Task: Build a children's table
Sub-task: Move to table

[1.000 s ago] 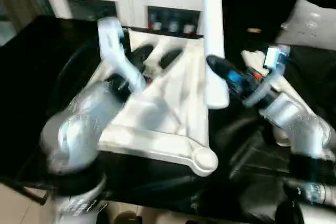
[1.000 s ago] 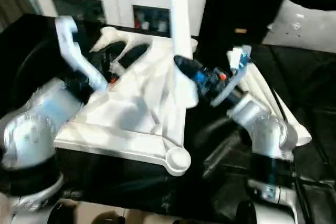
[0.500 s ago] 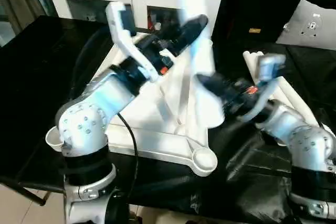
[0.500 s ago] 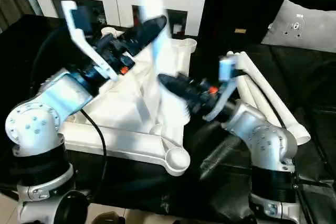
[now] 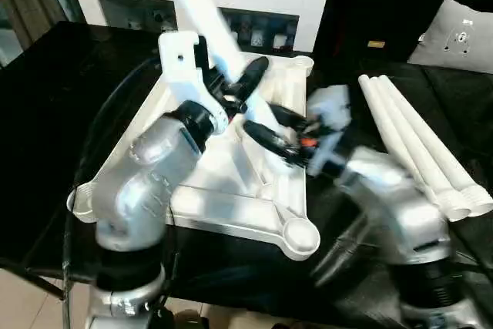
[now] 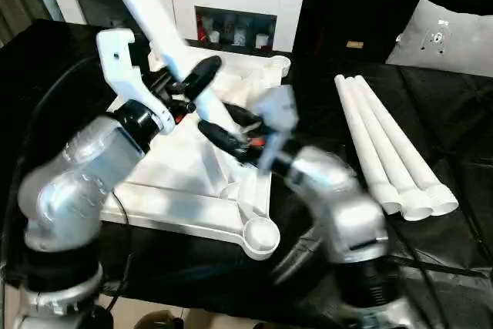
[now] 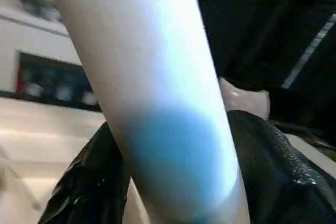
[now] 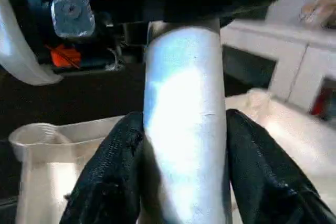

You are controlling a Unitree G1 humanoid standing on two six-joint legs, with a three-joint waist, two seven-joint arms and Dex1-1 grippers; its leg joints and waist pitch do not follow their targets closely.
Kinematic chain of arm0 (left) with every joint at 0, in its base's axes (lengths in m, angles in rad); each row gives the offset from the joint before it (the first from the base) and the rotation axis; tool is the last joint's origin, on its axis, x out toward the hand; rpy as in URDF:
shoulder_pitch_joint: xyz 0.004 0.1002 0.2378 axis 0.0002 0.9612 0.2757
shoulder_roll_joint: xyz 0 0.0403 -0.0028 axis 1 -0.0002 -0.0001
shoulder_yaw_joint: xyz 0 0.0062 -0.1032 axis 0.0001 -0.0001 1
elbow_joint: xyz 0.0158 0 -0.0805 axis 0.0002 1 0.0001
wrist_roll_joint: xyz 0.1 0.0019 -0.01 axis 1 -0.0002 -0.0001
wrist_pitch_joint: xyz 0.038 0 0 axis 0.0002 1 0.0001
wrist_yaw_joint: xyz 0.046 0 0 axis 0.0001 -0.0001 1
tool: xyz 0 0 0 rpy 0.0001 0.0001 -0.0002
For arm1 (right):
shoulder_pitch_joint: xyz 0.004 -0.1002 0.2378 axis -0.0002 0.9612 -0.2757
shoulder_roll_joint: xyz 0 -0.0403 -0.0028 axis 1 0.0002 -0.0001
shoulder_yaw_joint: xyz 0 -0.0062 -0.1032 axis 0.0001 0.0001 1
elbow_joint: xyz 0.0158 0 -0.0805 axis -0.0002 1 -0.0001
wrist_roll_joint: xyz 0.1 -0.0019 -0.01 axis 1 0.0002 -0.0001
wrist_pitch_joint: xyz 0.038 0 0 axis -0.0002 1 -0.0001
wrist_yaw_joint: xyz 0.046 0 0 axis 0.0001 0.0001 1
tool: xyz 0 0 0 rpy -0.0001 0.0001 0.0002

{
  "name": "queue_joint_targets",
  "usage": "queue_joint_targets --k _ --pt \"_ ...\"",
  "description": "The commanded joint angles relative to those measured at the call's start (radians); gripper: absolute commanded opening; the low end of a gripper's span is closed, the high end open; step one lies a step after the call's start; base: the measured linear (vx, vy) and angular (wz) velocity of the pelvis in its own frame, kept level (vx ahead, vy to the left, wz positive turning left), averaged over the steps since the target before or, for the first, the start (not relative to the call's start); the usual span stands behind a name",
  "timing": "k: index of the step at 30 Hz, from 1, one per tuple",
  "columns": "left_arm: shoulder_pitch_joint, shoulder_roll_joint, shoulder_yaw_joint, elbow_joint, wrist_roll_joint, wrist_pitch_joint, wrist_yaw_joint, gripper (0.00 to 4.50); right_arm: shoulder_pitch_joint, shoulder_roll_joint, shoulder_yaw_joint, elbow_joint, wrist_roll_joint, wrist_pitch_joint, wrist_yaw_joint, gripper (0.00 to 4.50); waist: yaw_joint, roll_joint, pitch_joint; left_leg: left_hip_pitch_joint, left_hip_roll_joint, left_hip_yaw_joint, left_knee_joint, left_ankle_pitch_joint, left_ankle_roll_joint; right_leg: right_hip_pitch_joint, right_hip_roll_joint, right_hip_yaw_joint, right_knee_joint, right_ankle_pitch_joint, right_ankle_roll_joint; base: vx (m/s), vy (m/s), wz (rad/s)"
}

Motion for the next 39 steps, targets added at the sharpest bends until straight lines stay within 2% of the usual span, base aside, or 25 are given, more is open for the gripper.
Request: queue_joint_targets --k 1,3,6,8,9,11,12,13,14,15,17,18,21,22,23,24,25,26,27,30,31,35,36,38,39 --pt "0.008 -0.02 -0.004 0.002 0.036 -0.011 0.053 2.56 0.006 0.0 0.015 -0.003 -0.043 -0.063 -0.024 1.88 -0.004 0.011 -0.069 0.0 0.058 -0.016 -0.078 -0.056 0.004 0.062 -0.098 0.063 -0.075 -0.103 -0.141 0.0 0.0 0.0" --pt "0.008 -0.055 0.02 0.003 0.036 -0.007 0.1 2.38 0.019 0.017 0.017 0.009 -0.074 -0.108 -0.073 1.88 -0.008 0.011 -0.067 -0.002 0.057 -0.015 -0.079 -0.07 0.003 0.065 -0.097 0.063 -0.075 -0.091 -0.149 0.0 0.0 0.0" --pt "0.025 -0.129 0.073 -0.003 -0.034 -0.016 0.117 2.25 0.036 0.021 0.045 0.018 -0.111 -0.16 -0.093 1.88 -0.012 0.013 -0.065 -0.004 0.054 -0.016 -0.079 -0.088 0.006 0.067 -0.097 0.063 -0.077 -0.103 -0.15 0.0 0.0 0.0" --pt "0.038 -0.151 0.082 -0.007 -0.044 -0.025 0.133 2.1 0.046 0.029 0.054 0.027 -0.131 -0.19 -0.107 1.88 -0.016 0.01 -0.065 -0.005 0.053 -0.016 -0.079 -0.094 0.013 0.067 -0.096 0.063 -0.079 -0.11 -0.145 0.0 0.0 0.0" --pt "0.045 -0.164 0.085 -0.01 -0.049 -0.029 0.147 2.04 0.05 0.039 0.062 0.039 -0.151 -0.217 -0.122 1.88 -0.02 0.015 -0.059 -0.006 0.055 -0.016 -0.081 -0.112 0.015 0.062 -0.094 0.062 -0.084 -0.127 -0.144 0.0 0.0 0.0" --pt "0.043 -0.167 0.085 -0.01 -0.047 -0.029 0.151 2.0 0.048 0.042 0.062 0.045 -0.157 -0.226 -0.127 1.88 -0.024 0.012 -0.062 -0.005 0.052 -0.017 -0.081 -0.116 0.02 0.065 -0.094 0.063 -0.082 -0.135 -0.14 0.0 0.0 0.0" --pt "0.042 -0.167 0.085 -0.009 -0.046 -0.025 0.152 1.94 0.045 0.048 0.064 0.054 -0.162 -0.235 -0.133 1.87 -0.026 0.023 -0.058 -0.007 0.053 -0.019 -0.082 -0.121 0.022 0.063 -0.093 0.062 -0.084 -0.14 -0.138 0.0 0.0 0.0" --pt "0.042 -0.167 0.085 -0.009 -0.046 -0.025 0.152 1.94 0.045 0.048 0.064 0.054 -0.162 -0.235 -0.133 1.87 -0.029 0.019 -0.058 -0.006 0.053 -0.018 -0.082 -0.125 0.024 0.063 -0.091 0.061 -0.086 -0.145 -0.135 0.0 0.0 0.0" --pt "0.043 -0.166 0.085 -0.009 -0.044 -0.021 0.152 1.92 0.043 0.055 0.067 0.064 -0.168 -0.247 -0.143 1.87 -0.028 0.028 -0.06 -0.004 0.053 -0.02 -0.081 -0.123 0.024 0.062 -0.092 0.062 -0.082 -0.139 -0.138 0.0 0.0 0.0" --pt "0.052 -0.165 0.09 -0.012 -0.048 -0.011 0.15 1.89 0.044 0.067 0.073 0.076 -0.177 -0.263 -0.159 1.87 -0.029 0.03 -0.063 -0.003 0.055 -0.02 -0.08 -0.12 0.022 0.063 -0.092 0.061 -0.083 -0.122 -0.142 0.0 0.0 0.0" --pt "0.055 -0.161 0.088 -0.014 -0.046 -0.007 0.146 1.88 0.047 0.074 0.074 0.079 -0.179 -0.267 -0.169 1.87 -0.029 0.028 -0.067 -0.005 0.054 -0.02 -0.077 -0.099 0.028 0.067 -0.092 0.061 -0.077 -0.078 -0.154 0.0 0.0 0.0" --pt "0.06 -0.152 0.091 -0.018 -0.051 -0.002 0.143 1.88 0.05 0.086 0.079 0.084 -0.182 -0.269 -0.178 1.87 -0.028 0.035 -0.067 -0.006 0.052 -0.02 -0.075 -0.091 0.034 0.067 -0.092 0.062 -0.074 -0.065 -0.162 0.0 0.0 0.0" --pt "0.043 -0.145 0.116 -0.006 -0.053 -0.002 0.166 1.88 0.048 0.099 0.079 0.073 -0.175 -0.236 -0.183 1.87 -0.028 0.035 -0.067 -0.007 0.051 -0.017 -0.074 -0.083 0.043 0.067 -0.091 0.061 -0.076 -0.091 -0.163 0.0 0.0 0.0" --pt "0.025 -0.145 0.124 0.015 -0.053 -0.017 0.167 1.88 0.037 0.107 0.061 0.08 -0.147 -0.221 -0.177 1.87 -0.026 0.034 -0.066 -0.008 0.05 -0.017 -0.074 -0.085 0.045 0.067 -0.092 0.061 -0.078 -0.1 -0.161 0.0 0.0 0.0" --pt "0.019 -0.141 0.131 0.035 -0.053 -0.031 0.163 1.88 0.032 0.118 0.052 0.097 -0.122 -0.223 -0.165 1.87 -0.023 0.051 -0.066 -0.007 0.05 -0.02 -0.074 -0.09 0.043 0.064 -0.091 0.06 -0.077 -0.115 -0.157 0.0 0.0 0.0" --pt "0.018 -0.137 0.137 0.047 -0.049 -0.035 0.166 1.88 0.03 0.119 0.054 0.11 -0.122 -0.229 -0.162 1.87 -0.028 0.042 -0.066 -0.006 0.052 -0.018 -0.075 -0.108 0.043 0.063 -0.09 0.06 -0.083 -0.128 -0.153 0.0 0.0 0.0" --pt "0.018 -0.137 0.137 0.047 -0.049 -0.035 0.166 1.87 0.03 0.119 0.054 0.11 -0.122 -0.229 -0.162 1.87 -0.027 0.041 -0.066 -0.007 0.051 -0.019 -0.076 -0.11 0.041 0.065 -0.091 0.06 -0.082 -0.133 -0.153 0.0 0.0 0.0" --pt "0.008 -0.128 0.147 0.058 -0.047 -0.03 0.172 1.86 0.019 0.112 0.064 0.118 -0.137 -0.229 -0.156 2.43 -0.028 0.035 -0.067 -0.006 0.051 -0.017 -0.076 -0.105 0.039 0.064 -0.09 0.061 -0.083 -0.136 -0.147 0.0 0.0 0.0" --pt "-0.008 -0.121 0.158 0.077 -0.041 -0.032 0.179 1.86 0.005 0.113 0.049 0.123 -0.129 -0.221 -0.163 2.57 -0.027 0.045 -0.068 -0.005 0.05 -0.018 -0.074 -0.095 0.036 0.062 -0.089 0.06 -0.079 -0.127 -0.151 0.0 0.0 0.0" --pt "-0.029 -0.087 0.176 0.11 -0.034 -0.036 0.163 1.86 -0.008 0.11 0.034 0.123 -0.103 -0.197 -0.145 2.64 -0.026 0.048 -0.07 -0.006 0.049 -0.02 -0.074 -0.082 0.04 0.065 -0.09 0.059 -0.075 -0.096 -0.145 0.0 0.0 0.0" --pt "-0.029 -0.087 0.176 0.11 -0.034 -0.036 0.163 1.86 -0.008 0.11 0.034 0.123 -0.103 -0.197 -0.145 2.83 -0.028 0.046 -0.07 -0.007 0.05 -0.02 -0.074 -0.076 0.041 0.067 -0.091 0.06 -0.075 -0.087 -0.144 0.0 0.0 0.0" --pt "-0.067 -0.006 0.176 0.154 -0.039 -0.015 0.09 1.86 -0.025 0.105 -0.056 0.052 0.07 -0.027 -0.106 3.08 -0.021 0.053 -0.076 0.0 0.048 -0.022 -0.071 -0.047 0.056 0.066 -0.087 0.06 -0.066 -0.025 -0.157 0.0 0.0 0.0" --pt "-0.074 0.03 0.168 0.168 -0.051 0.007 0.046 1.86 -0.036 0.1 -0.083 0.035 0.131 0.017 -0.09 3.37 -0.021 0.046 -0.077 0.002 0.05 -0.022 -0.07 -0.038 0.056 0.065 -0.087 0.06 -0.063 -0.002 -0.162 0.0 0.0 0.0" --pt "-0.077 0.053 0.162 0.177 -0.059 0.021 0.017 1.86 -0.043 0.097 -0.1 0.026 0.171 0.043 -0.08 3.49 -0.018 0.053 -0.076 0.001 0.05 -0.02 -0.07 -0.029 0.056 0.064 -0.091 0.059 -0.061 0.003 -0.178 0.0 0.0 0.0" --pt "-0.085 0.095 0.151 0.191 -0.09 0.055 -0.057 1.86 -0.062 0.067 -0.127 0.017 0.249 0.116 -0.036 3.55 -0.016 0.049 -0.076 0.003 0.048 -0.02 -0.07 -0.03 0.053 0.068 -0.091 0.059 -0.062 -0.002 -0.183 0.0 0.0 0.0"
